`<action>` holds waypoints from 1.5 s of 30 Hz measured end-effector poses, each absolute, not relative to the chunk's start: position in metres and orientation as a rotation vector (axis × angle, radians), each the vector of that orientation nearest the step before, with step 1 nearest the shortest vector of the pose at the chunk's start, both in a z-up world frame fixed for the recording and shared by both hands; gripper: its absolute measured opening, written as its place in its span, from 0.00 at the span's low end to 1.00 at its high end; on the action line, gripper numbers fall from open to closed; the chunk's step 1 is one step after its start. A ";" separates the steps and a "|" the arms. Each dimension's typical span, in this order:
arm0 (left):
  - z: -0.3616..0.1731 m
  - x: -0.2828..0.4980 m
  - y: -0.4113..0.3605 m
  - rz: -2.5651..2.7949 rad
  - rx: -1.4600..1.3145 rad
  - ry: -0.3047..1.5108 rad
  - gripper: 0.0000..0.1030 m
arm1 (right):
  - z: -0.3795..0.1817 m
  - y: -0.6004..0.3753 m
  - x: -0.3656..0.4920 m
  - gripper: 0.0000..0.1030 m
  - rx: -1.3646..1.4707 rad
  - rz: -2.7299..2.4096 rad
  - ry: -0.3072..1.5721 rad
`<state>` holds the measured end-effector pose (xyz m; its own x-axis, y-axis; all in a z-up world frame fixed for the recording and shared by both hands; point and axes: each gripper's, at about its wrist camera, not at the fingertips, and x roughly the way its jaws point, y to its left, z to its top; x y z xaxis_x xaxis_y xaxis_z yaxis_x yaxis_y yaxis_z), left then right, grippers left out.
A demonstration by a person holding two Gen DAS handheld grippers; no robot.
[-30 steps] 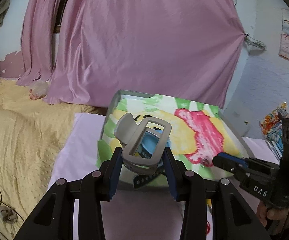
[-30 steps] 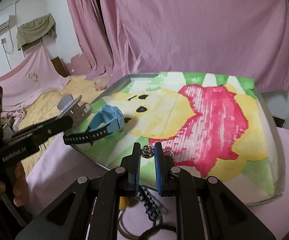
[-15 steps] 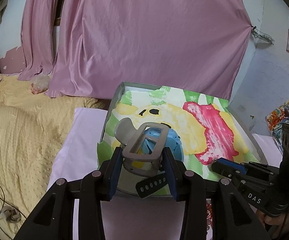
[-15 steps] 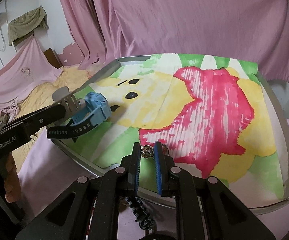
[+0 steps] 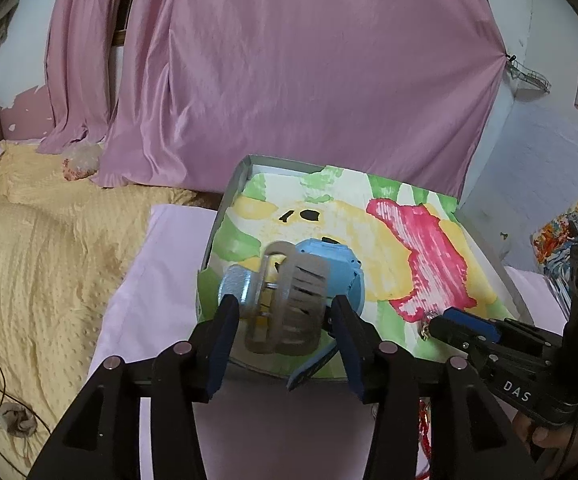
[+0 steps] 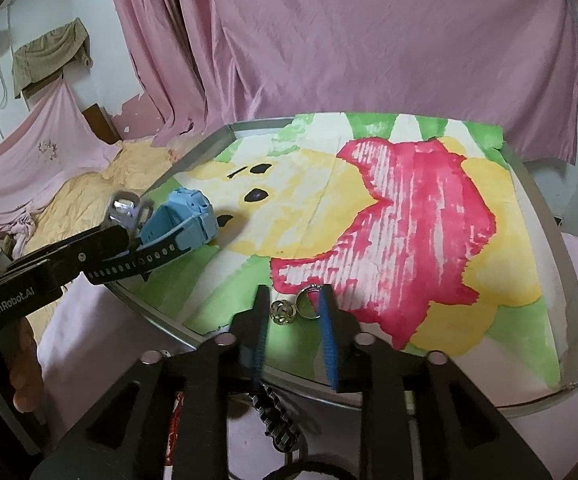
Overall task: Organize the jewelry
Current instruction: 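Set the watch holder onto the watch in the tray while the right tool carries the charm there, then open both tools and withdraw them from the tray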
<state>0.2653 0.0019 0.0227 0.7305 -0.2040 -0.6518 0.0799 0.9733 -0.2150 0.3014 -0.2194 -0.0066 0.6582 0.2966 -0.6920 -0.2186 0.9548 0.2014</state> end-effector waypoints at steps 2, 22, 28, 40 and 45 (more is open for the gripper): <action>0.023 0.263 0.002 -0.155 -0.180 0.732 0.48 | -0.005 -0.221 0.299 0.35 0.106 0.289 0.787; 0.048 0.187 -0.002 -0.155 -0.190 0.425 0.99 | 0.042 -0.256 0.202 0.85 0.138 0.167 0.435; 0.051 0.160 -0.014 -0.170 -0.138 0.380 0.99 | 0.048 -0.270 0.163 0.87 0.163 0.185 0.371; 0.047 0.117 -0.023 -0.200 -0.122 0.332 0.99 | 0.047 -0.277 0.112 0.88 0.118 0.159 0.307; 0.040 0.110 -0.025 -0.203 -0.113 0.348 0.99 | 0.043 -0.276 0.105 0.88 0.097 0.153 0.316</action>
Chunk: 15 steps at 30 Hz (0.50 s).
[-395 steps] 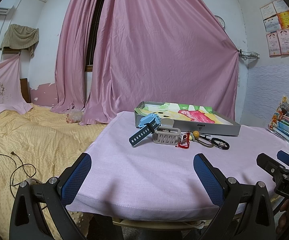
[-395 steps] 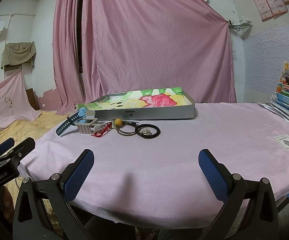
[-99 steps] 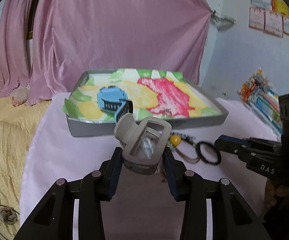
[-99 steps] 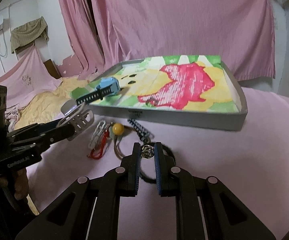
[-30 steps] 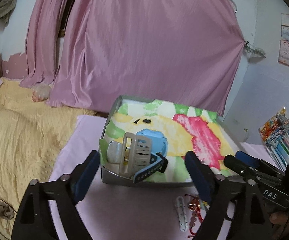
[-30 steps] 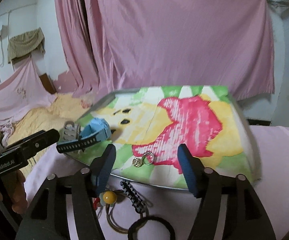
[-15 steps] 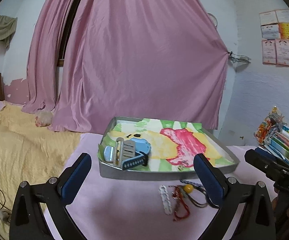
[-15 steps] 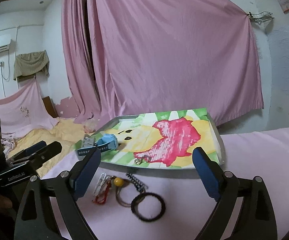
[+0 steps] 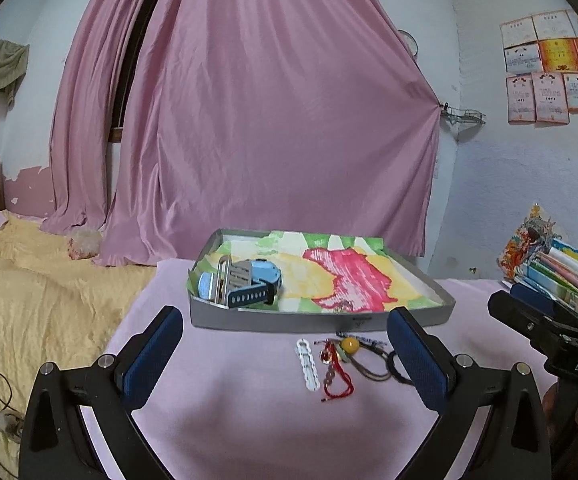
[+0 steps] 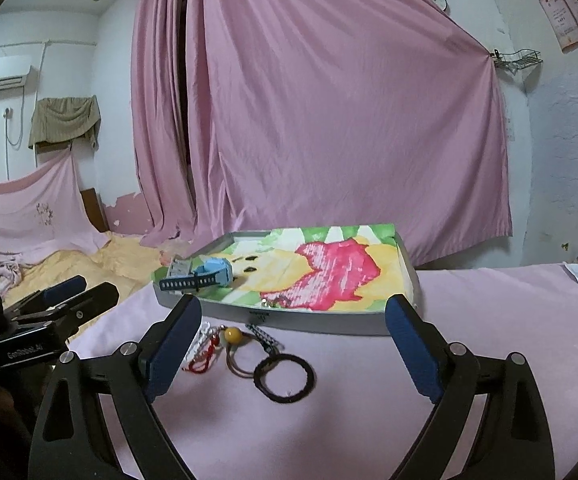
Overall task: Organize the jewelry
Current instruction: 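Open both tools and withdraw them from the tray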
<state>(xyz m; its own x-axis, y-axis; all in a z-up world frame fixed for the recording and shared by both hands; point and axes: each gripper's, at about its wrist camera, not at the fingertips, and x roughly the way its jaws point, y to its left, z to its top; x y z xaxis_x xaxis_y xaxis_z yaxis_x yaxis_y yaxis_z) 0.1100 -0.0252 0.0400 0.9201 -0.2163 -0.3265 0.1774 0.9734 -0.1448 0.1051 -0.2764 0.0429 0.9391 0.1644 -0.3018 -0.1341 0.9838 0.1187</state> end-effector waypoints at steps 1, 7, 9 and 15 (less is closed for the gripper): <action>0.039 0.109 -0.026 -0.204 -0.113 0.353 0.99 | 0.042 -0.277 0.105 0.88 0.097 0.153 0.323; 0.027 0.112 -0.028 -0.217 -0.104 0.412 0.99 | 0.032 -0.279 0.110 0.88 0.092 0.150 0.382; 0.023 0.114 -0.029 -0.220 -0.098 0.438 0.99 | 0.029 -0.279 0.112 0.88 0.087 0.142 0.403; 0.014 0.128 -0.029 -0.222 -0.107 0.535 0.99 | 0.021 -0.281 0.123 0.88 0.088 0.126 0.473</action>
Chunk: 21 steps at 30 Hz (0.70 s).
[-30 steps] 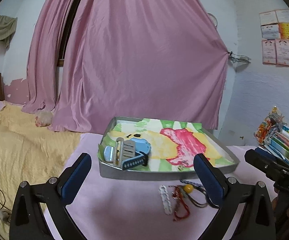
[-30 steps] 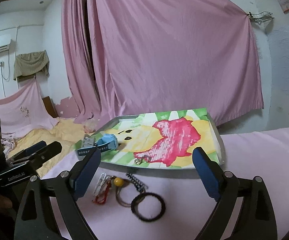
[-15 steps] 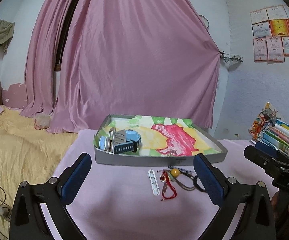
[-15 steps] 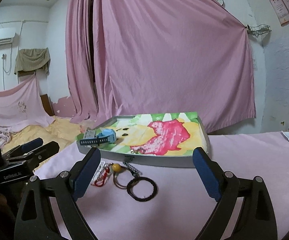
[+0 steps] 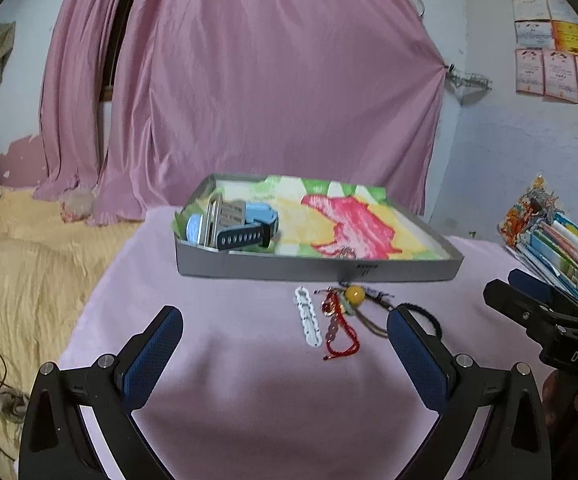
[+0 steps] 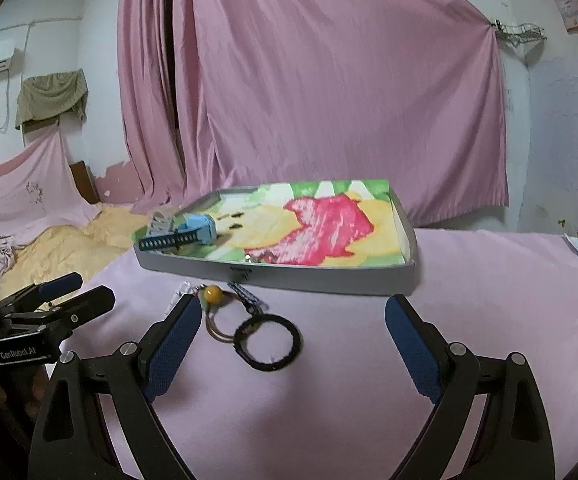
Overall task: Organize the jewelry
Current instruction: 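Open both tools and withdraw them from the tray, then grasp the white link strip with the left tool while the right tool grasps the black hair tie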
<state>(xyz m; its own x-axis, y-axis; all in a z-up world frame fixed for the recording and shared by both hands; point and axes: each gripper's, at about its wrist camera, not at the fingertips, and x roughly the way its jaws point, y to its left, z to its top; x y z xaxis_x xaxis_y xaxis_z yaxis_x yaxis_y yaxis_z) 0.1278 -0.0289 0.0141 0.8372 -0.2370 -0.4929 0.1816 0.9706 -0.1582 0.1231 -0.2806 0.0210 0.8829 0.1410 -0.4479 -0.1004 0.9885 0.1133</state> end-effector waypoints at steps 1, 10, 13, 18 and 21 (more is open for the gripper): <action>0.013 0.129 -0.029 -0.219 -0.106 0.548 0.99 | 0.020 -0.281 0.125 0.88 0.088 0.122 0.486; 0.005 0.153 -0.033 -0.204 -0.089 0.691 0.99 | 0.007 -0.283 0.152 0.88 0.098 0.105 0.644; 0.004 0.162 -0.032 -0.214 -0.107 0.732 0.99 | 0.002 -0.282 0.160 0.87 0.101 0.105 0.689; 0.002 0.174 -0.032 -0.227 -0.114 0.772 0.88 | -0.002 -0.278 0.170 0.73 0.087 0.112 0.729; 0.000 0.181 -0.035 -0.232 -0.101 0.796 0.80 | -0.004 -0.276 0.176 0.64 0.084 0.120 0.755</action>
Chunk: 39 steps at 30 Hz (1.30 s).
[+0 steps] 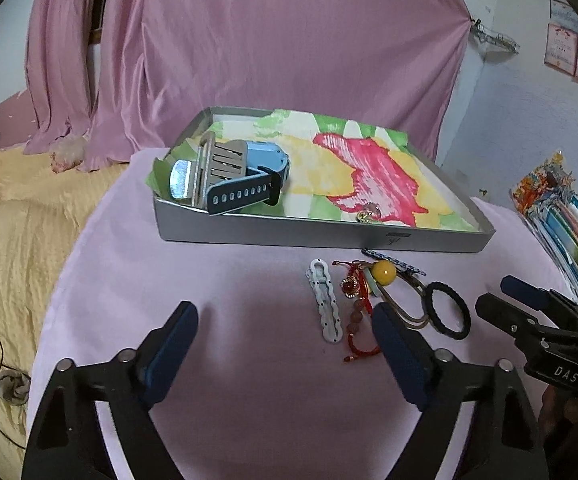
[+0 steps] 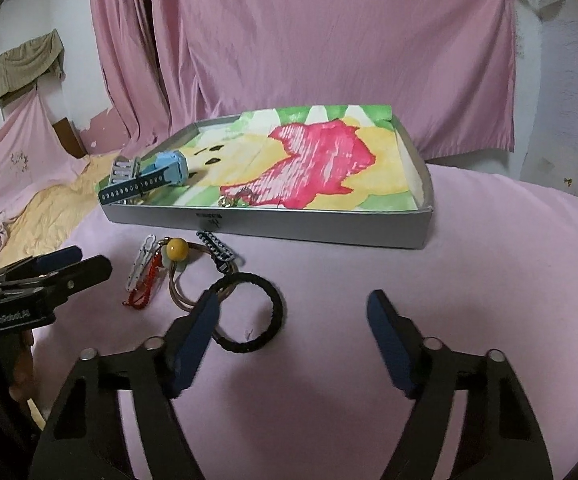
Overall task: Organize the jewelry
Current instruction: 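Grasp the white link strip with the left tool while the right tool grasps the black hair tie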
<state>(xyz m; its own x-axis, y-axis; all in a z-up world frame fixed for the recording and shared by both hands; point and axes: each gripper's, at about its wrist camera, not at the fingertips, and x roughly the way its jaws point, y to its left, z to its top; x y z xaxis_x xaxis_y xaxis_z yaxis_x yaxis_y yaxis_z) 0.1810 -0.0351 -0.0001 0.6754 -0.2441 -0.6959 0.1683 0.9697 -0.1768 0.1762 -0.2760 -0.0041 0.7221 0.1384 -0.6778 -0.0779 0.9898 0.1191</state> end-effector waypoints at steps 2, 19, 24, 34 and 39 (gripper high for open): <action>-0.001 0.186 -0.038 -0.236 -0.092 0.808 0.75 | -0.005 -0.275 0.179 0.59 0.077 0.120 0.761; -0.007 0.211 -0.059 -0.260 -0.032 0.877 0.41 | -0.015 -0.265 0.198 0.29 0.029 0.137 0.845; -0.008 0.213 -0.066 -0.266 -0.009 0.887 0.35 | -0.017 -0.263 0.200 0.24 0.023 0.145 0.858; -0.008 0.214 -0.071 -0.268 0.022 0.890 0.21 | -0.017 -0.258 0.198 0.19 -0.014 0.134 0.857; -0.008 0.213 -0.073 -0.275 0.029 0.888 0.12 | -0.017 -0.258 0.197 0.06 -0.008 0.146 0.854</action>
<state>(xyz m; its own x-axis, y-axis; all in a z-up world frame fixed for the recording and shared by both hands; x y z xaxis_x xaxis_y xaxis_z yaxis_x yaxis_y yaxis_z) 0.2135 -0.0735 -0.0077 0.5983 -0.2249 -0.7690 0.2485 0.9646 -0.0887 0.1968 -0.2578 -0.0171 0.6476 0.1247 -0.7517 -0.1315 0.9900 0.0510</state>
